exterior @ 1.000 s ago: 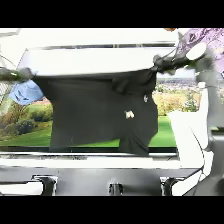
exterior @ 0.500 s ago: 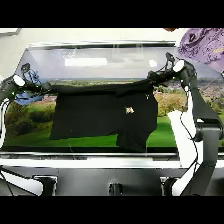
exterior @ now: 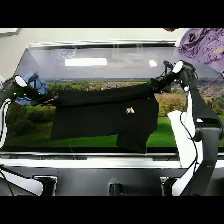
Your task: Fold the clothes and pants, and hang the long-sleeved shirts on hangers.
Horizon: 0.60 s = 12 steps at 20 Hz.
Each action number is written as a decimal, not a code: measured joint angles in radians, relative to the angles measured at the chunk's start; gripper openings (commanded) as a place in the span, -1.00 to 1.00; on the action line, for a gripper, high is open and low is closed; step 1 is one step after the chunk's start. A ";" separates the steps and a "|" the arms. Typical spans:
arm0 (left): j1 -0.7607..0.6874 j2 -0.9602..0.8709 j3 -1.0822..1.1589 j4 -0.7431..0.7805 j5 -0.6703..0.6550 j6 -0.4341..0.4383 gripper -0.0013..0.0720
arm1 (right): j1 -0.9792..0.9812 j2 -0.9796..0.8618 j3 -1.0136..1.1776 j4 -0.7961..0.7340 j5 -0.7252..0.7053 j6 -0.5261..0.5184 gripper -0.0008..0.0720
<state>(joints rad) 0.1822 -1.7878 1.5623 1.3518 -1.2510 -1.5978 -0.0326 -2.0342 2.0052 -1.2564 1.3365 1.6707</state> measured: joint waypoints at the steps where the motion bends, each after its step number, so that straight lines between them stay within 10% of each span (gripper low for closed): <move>1: -0.002 0.000 0.000 -0.003 -0.025 -0.004 -0.93 | 0.000 0.000 0.000 -0.008 0.011 0.007 -0.91; 12: -0.031 -0.026 0.000 -0.015 -0.125 -0.018 -0.93 | 0.000 -0.014 -0.002 -0.038 0.079 0.024 -0.91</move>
<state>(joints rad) 0.1516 -1.8137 1.5620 1.3365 -1.3758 -1.6157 -0.0330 -2.0487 2.0033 -1.2945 1.4155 1.6951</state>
